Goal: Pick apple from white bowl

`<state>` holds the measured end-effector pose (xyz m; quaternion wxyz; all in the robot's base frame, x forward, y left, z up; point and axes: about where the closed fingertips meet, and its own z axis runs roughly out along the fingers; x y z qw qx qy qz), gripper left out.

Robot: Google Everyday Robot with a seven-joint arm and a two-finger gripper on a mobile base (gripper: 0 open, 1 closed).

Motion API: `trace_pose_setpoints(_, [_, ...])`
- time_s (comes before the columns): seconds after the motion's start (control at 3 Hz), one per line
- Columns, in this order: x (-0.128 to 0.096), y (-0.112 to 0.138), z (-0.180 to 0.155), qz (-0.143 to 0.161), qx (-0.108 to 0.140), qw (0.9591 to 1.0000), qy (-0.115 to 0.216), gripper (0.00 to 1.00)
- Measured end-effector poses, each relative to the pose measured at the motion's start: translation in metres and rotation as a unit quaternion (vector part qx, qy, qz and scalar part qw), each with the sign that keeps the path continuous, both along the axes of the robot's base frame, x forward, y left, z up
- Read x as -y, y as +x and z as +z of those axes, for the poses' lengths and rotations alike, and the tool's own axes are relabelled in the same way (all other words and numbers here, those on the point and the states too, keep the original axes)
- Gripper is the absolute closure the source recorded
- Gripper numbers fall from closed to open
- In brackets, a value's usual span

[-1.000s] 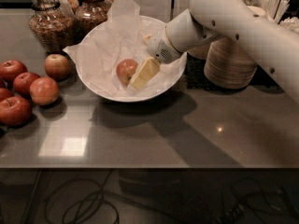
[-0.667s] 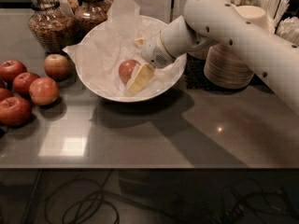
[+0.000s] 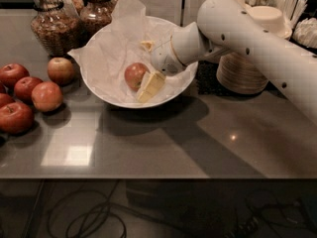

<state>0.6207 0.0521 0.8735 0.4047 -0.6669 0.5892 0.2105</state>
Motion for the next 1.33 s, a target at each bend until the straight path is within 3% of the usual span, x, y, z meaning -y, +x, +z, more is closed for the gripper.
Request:
trace_pose_setpoints(0.67, [0.0000,0.0021,-0.0061,0.002,-0.011,0.9999,0.002,0.00])
trace_pose_setpoints(1.33, [-0.0001,0.0021,-0.0061,0.002,-0.011,0.9999,0.002,0.43])
